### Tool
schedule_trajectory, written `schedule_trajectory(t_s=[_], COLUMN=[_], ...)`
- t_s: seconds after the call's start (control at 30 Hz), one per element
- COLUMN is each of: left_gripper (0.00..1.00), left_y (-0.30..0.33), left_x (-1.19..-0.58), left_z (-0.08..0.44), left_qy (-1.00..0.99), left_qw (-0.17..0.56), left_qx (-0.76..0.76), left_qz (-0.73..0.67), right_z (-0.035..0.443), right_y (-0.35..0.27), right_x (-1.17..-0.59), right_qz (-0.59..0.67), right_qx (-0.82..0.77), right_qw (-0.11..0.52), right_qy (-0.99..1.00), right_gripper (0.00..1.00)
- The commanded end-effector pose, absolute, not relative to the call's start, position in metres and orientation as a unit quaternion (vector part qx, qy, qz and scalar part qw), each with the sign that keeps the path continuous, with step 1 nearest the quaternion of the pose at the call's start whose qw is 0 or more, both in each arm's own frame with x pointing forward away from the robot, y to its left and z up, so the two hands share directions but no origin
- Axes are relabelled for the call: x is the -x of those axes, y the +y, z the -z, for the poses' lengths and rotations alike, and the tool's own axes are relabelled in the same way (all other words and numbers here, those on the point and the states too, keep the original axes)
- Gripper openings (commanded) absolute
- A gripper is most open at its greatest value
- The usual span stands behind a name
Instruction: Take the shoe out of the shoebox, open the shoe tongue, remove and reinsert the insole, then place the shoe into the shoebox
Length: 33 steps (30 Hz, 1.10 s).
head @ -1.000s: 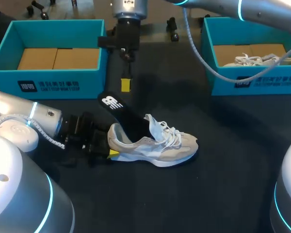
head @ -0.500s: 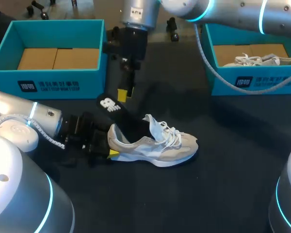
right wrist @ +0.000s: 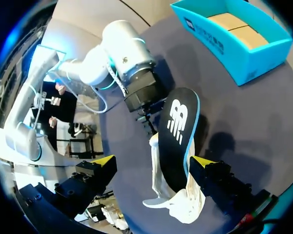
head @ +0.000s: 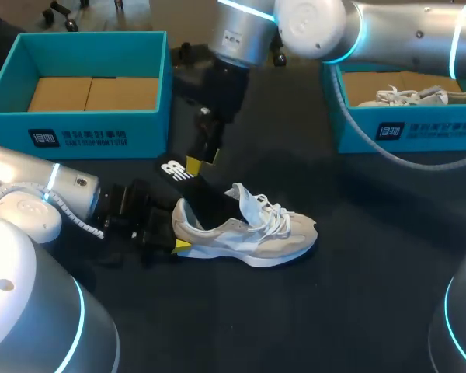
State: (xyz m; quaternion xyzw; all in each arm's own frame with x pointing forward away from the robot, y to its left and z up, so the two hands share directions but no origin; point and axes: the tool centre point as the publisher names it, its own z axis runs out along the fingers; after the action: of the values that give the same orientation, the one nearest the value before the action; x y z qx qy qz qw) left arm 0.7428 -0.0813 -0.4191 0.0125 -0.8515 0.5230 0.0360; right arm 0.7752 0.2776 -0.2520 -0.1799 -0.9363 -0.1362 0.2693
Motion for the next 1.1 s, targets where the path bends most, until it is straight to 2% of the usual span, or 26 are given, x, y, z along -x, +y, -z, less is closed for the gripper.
schedule_trajectory(t_s=[0.03,0.17,0.27,0.3,0.37,0.43,0.47,0.53,1.1], left_gripper=[0.00,0.00,0.00,0.00,0.00,0.00,0.00,0.00,0.00], left_y=[-0.082,-0.082,-0.082,-0.082,-0.082,-0.082,-0.082,-0.082,-0.082], left_x=[-0.744,-0.744,-0.744,-0.744,-0.744,-0.744,-0.744,-0.744,-0.744], left_z=[0.420,0.420,0.420,0.420,0.420,0.420,0.420,0.420,0.420], left_qy=[-0.852,-0.852,-0.852,-0.852,-0.852,-0.852,-0.852,-0.852,-0.852], left_qw=[0.037,0.037,0.037,0.037,0.037,0.037,0.037,0.037,0.037], left_qx=[-0.012,-0.012,-0.012,-0.012,-0.012,-0.012,-0.012,-0.012,-0.012], left_qz=[-0.522,-0.522,-0.522,-0.522,-0.522,-0.522,-0.522,-0.522,-0.522], right_z=[0.265,0.274,0.280,0.282,0.283,0.281,0.280,0.278,0.250], right_y=[0.277,0.280,0.284,0.285,0.288,0.289,0.290,0.293,0.309], right_x=[-0.778,-0.778,-0.777,-0.776,-0.775,-0.773,-0.772,-0.769,-0.742], right_qz=[0.178,0.185,0.190,0.193,0.193,0.194,0.195,0.198,0.196], right_qx=[0.184,0.181,0.179,0.178,0.177,0.178,0.178,0.178,0.205], right_qw=[0.276,0.284,0.292,0.293,0.296,0.296,0.296,0.294,0.241], right_qy=[-0.926,-0.923,-0.920,-0.919,-0.919,-0.918,-0.918,-0.918,-0.928], right_gripper=[0.84,0.68,0.62,0.56,0.37,0.26,0.14,0.00,0.00])
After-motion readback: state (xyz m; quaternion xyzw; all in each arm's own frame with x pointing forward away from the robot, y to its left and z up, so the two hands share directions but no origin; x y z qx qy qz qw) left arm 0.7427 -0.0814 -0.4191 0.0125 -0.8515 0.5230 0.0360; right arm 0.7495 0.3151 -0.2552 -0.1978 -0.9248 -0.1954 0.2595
